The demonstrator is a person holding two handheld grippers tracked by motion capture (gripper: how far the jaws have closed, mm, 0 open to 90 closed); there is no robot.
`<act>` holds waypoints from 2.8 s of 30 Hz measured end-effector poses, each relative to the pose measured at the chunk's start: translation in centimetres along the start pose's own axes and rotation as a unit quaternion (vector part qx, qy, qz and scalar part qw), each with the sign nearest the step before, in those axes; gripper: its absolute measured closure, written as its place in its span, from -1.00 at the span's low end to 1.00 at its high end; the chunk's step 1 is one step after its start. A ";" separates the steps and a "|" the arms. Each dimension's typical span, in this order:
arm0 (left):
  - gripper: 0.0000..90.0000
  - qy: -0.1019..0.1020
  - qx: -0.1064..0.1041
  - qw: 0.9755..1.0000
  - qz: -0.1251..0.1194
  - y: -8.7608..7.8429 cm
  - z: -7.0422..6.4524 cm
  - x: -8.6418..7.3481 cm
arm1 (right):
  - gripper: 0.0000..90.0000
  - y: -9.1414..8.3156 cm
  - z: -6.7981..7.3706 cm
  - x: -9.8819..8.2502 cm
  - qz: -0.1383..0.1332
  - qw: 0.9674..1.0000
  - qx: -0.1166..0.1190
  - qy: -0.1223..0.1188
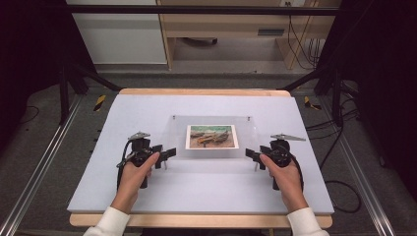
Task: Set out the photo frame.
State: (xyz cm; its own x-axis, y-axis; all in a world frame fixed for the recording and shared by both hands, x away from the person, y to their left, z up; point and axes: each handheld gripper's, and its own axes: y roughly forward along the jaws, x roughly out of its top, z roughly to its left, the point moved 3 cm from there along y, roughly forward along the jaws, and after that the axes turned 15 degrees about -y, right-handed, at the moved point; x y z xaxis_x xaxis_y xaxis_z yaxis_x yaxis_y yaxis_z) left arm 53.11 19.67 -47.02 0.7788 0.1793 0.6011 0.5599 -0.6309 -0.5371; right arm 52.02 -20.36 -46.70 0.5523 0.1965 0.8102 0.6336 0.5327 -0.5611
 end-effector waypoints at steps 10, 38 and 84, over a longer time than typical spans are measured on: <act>-0.48 -0.019 -0.014 1.000 0.011 0.3 0.0 -0.2 | -0.41 0.0 0.0 0.0 0.001 1.000 0.003 0.003; -0.54 -0.024 -0.023 0.999 0.014 0.7 -0.2 -0.4 | -0.50 0.2 0.0 -0.2 0.002 1.000 0.016 0.023; -0.36 -0.005 -0.014 1.000 0.007 -0.3 -0.3 -0.6 | -0.45 -0.2 0.5 -0.5 0.001 1.000 0.028 0.003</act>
State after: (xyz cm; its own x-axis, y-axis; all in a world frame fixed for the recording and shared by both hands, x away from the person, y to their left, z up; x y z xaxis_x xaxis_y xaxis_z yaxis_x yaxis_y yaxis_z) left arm 52.40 19.49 -47.02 0.7891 0.1779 0.5879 0.5409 -0.6549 -0.5278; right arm 51.34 -20.16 -46.87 0.5565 0.1925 0.8082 0.6017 0.5774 -0.5518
